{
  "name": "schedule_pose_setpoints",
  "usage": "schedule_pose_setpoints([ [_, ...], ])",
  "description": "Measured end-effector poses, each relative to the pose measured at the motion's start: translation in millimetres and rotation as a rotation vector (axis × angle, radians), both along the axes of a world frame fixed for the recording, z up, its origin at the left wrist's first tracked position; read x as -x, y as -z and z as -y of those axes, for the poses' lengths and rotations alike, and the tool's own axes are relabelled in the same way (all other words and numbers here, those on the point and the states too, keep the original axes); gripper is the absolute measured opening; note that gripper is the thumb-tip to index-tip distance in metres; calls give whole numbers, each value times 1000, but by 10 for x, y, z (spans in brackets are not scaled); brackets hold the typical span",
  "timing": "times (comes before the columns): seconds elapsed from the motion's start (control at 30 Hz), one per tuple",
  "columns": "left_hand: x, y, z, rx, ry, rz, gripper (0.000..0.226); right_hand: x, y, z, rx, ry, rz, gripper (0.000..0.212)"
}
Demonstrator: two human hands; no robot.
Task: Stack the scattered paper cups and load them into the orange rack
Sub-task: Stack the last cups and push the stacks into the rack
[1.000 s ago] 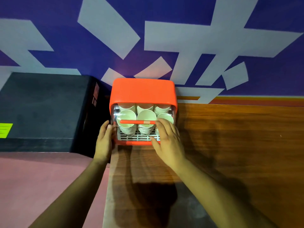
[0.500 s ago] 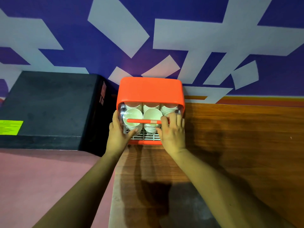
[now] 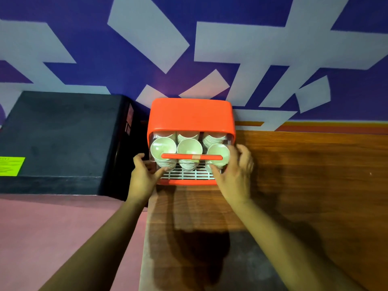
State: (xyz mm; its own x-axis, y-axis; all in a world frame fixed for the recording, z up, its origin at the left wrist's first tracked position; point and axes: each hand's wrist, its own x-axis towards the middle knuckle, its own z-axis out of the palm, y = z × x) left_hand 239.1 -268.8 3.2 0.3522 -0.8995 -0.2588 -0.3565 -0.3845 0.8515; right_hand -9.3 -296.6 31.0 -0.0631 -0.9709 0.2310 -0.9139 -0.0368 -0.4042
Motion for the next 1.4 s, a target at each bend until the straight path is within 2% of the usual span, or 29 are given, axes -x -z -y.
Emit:
schedule_pose_setpoints([
  [0.07,30,29,-7,-26,-22,-29,70,41,59,-46,-194,204,236,80],
  [0.13,85,43,-6,-36,4,-63,58,21,145,-67,-320,248,402,78],
  [0.23,130,75,36,6,87,-37,53,-65,259,-27,-404,256,562,68],
  [0.33,102,87,65,12,150,24,48,-127,375,40,-400,301,672,64],
  [0.43,39,125,82,-7,160,75,41,-156,482,70,-402,311,702,54],
  [0.53,38,100,91,-9,155,101,38,-170,556,70,-386,308,694,56],
  [0.87,70,111,97,-10,132,221,36,-212,530,130,-375,269,622,38],
  [1.03,69,108,106,-4,133,253,37,-183,548,131,-387,244,652,41],
  [1.13,29,127,88,-14,21,167,40,-110,444,88,-431,210,688,51],
  [1.23,-34,116,58,-23,-60,80,67,-39,226,-39,-511,244,712,83],
  [1.3,-64,61,44,19,21,-29,87,-55,99,-85,-539,263,782,108],
  [1.33,-57,4,39,63,84,-116,89,-94,57,-74,-549,272,819,113],
  [1.4,-25,-105,39,138,158,-268,70,-233,-5,6,-544,298,861,113],
])
